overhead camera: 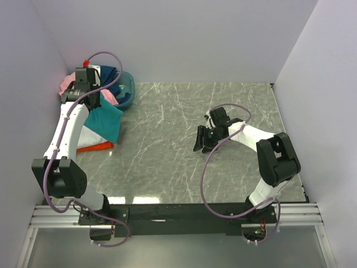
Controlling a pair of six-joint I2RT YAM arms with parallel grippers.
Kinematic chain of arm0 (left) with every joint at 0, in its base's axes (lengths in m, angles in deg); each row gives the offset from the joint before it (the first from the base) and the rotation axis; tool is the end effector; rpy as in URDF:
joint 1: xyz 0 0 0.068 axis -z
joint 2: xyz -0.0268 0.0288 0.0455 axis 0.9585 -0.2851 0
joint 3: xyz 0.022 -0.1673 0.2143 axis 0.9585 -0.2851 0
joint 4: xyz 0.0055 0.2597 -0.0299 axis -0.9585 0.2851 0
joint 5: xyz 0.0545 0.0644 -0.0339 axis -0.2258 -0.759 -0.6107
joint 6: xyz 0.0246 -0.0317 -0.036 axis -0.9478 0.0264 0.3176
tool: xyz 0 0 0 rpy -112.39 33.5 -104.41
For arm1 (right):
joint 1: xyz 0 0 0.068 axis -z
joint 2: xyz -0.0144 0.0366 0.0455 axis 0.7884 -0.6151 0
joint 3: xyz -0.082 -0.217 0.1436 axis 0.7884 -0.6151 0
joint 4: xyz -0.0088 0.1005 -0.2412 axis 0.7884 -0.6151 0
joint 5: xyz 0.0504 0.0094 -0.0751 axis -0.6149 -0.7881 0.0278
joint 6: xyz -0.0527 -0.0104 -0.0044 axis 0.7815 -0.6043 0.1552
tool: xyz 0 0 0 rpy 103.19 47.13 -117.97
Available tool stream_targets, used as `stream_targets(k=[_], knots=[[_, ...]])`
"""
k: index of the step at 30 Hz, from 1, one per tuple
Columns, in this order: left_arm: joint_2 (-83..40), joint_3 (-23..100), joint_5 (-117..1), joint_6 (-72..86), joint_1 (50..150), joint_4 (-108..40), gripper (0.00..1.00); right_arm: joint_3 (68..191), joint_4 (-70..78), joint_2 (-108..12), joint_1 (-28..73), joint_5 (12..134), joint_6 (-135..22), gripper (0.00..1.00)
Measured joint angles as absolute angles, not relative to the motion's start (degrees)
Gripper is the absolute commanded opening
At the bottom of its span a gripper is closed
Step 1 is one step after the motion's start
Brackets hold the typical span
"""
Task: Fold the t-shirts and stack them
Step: Neatly place the folded tshirt to the corner
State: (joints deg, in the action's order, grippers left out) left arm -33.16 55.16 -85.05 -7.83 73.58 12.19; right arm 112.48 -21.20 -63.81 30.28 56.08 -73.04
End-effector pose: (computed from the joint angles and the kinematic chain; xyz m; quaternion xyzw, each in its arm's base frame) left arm 0.3310 0.0105 0.3704 -0.0379 0.9049 0.1597 0.3927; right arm 0.2985 0.1352 0.1762 -0.0337 0.9522 0.2787 0.1206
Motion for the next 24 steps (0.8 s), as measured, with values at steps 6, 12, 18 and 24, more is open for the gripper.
stream_targets(k=[6,12,18,24], knots=[[-32.33,55.16,-84.13,-7.77,71.91,12.21,0.0,112.48,-20.8,-63.81,30.28,55.9,-73.25,0.58],[-32.06,55.12,-83.7,-7.7,70.84,12.16,0.0,112.15,-20.58,-63.81,30.28,55.9,-73.47,0.58],[-31.67,54.44,-82.17,-7.39,69.27,11.12,0.0,112.13,-20.34,-63.81,30.28,55.88,-73.63,0.58],[-31.8,51.95,-79.96,-6.63,66.65,8.75,0.0,111.5,-19.93,-63.81,30.28,55.86,-73.71,0.58]])
